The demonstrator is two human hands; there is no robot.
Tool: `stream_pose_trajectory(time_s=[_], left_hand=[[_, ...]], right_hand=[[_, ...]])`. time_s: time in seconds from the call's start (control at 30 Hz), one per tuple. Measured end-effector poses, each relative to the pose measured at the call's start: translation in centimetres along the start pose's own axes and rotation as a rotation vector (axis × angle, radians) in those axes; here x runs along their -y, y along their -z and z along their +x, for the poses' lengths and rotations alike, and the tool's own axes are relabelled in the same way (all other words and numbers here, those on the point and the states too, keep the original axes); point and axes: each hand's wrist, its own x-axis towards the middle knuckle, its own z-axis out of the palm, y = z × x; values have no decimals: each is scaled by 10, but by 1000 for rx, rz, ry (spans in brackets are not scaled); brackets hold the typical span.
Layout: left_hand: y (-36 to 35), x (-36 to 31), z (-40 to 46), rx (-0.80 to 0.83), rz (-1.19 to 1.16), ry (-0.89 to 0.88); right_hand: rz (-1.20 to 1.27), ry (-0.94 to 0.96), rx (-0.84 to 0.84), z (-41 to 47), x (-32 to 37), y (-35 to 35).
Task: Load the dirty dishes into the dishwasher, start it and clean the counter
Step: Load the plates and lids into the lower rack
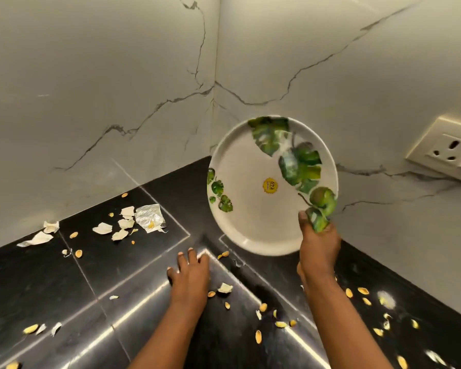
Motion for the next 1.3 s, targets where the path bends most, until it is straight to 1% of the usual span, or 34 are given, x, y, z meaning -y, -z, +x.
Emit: stream_pose_trajectory(time_s=[0.07,0.17,0.23,0.4,0.63,0.7,0.8,0.93,1.13,1.23,1.3], left_hand=[[-9,2,-15,-67,-62,-16],[-11,5,-36,-188,-159,-31],[-10,6,-51,-265,-196,-38],[7,-3,-101,-369,-228,-16],[15,-32,-207,-443,-203,-135],[12,-41,-240,-439,-182,-173],[6,-49,-277,-388,-112,-208],[1,-55,-312,-364,9,-314],[-1,-53,-381,-328,-20,-377],[-13,-41,-421,-301,-57,-440],[-26,-28,-446,-277,-62,-463]], right_hand=[[137,-81,-28,-5,7,15],[189,-106,-98,-9,13,43],[191,-110,-125,-13,13,68],[182,-111,-122,-39,18,134],[81,-16,-100,-108,37,243],[25,-17,-116,-128,37,276],[-50,-51,-126,-154,34,317],[-57,-55,-162,-200,40,352],[-123,-36,-239,-284,43,408],[-129,-13,-289,-334,54,433],[-118,-33,-307,-367,49,446]])
